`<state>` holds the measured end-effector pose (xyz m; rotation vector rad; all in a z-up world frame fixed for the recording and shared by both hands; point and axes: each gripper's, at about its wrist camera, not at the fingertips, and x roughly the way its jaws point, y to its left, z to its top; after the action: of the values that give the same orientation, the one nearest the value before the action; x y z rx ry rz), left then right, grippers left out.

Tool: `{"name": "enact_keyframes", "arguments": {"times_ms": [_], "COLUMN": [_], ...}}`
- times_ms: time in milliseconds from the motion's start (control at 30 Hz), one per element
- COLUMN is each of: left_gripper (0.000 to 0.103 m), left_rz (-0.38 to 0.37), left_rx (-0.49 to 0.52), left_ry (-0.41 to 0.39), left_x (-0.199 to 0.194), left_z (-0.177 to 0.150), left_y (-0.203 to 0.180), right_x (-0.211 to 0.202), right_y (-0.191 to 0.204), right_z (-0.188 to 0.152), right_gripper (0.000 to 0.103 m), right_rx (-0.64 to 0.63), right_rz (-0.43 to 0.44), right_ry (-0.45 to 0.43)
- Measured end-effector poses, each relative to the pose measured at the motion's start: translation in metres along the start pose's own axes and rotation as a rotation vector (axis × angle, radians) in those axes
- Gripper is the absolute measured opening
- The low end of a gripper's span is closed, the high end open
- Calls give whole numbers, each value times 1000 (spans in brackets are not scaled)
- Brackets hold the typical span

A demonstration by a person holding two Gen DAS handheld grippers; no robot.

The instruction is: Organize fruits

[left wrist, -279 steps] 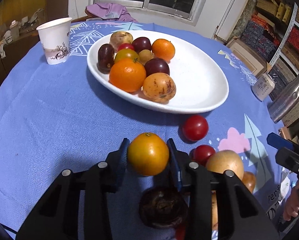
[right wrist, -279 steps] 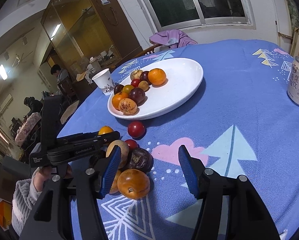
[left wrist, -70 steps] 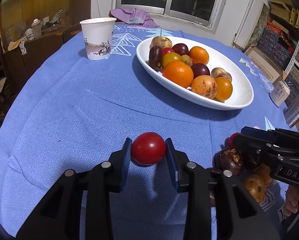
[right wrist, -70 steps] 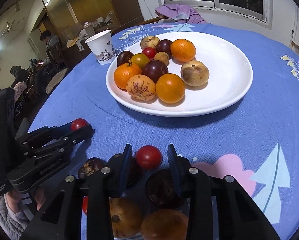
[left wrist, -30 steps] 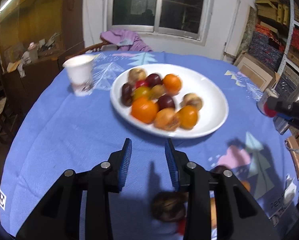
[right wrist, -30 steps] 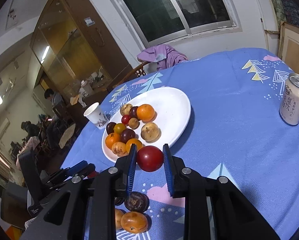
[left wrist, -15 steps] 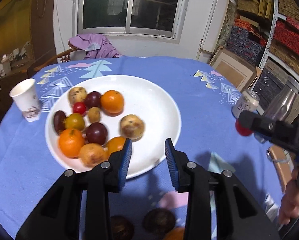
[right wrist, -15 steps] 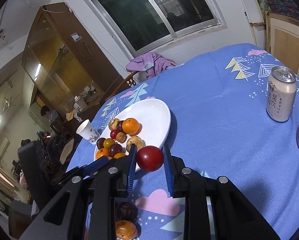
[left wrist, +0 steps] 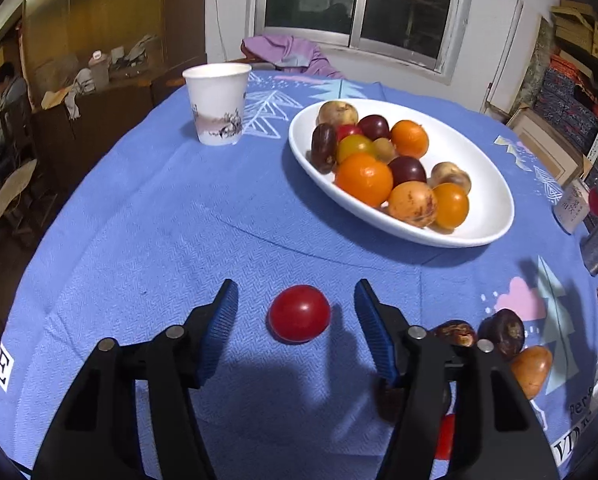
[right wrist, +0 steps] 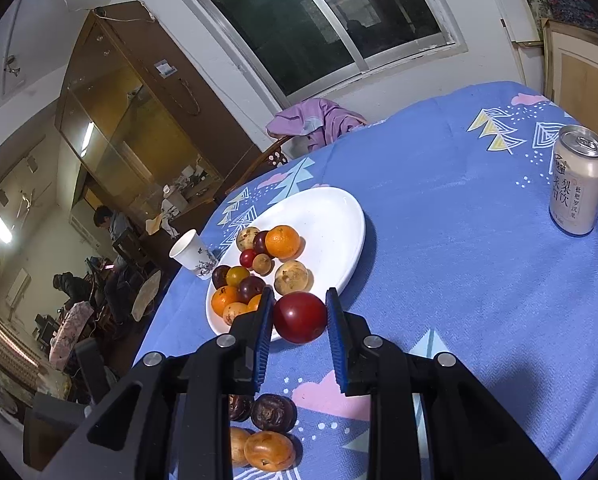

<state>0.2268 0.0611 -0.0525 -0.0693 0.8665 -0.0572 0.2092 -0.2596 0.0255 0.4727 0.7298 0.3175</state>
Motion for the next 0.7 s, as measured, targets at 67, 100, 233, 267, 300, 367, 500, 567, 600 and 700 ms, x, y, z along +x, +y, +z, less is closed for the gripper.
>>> {"name": "enact_keyframes", "arguments": {"times_ms": [67,100,233,267,300,367,500,567,600,700], "left_gripper": [52,46,41,40,35,32,32,32,32,32], "left_rz": [13,14,-8,-10,-13,-18,-78,-123,-148,-203], "left_rx": [10,10,-12,-13,-7,6,-9,2,16,77], "left_ry": [21,34,46,44,41,35,-11,-39,-50,-73], "left_x": [7,11,18,19,19,17,0,-11,-15,-20], "left_z": [-2,-4,-3,-3,-4,-4,1,11,17,36], "left_y": [2,3,7,8,7,3,-7,-24,-36,-80], "right_x": [0,1,4,4,4,4,5,5,5,3], "right_y": [-1,-2,-4,-4,-4,-4,-4,-3,-4,-4], "right_z": [0,1,0,0,0,0,0,-1,-1,0], "right_gripper": [26,26,26,26,26,26,26,26,26,26], "right_rx": [6,9,16,15,15,15,13,11,12,11], "right_rz": [2,3,8,7,7,7,4,-2,-4,-16], "right_ry": [2,4,13,14,14,14,10,5,4,-5]}}
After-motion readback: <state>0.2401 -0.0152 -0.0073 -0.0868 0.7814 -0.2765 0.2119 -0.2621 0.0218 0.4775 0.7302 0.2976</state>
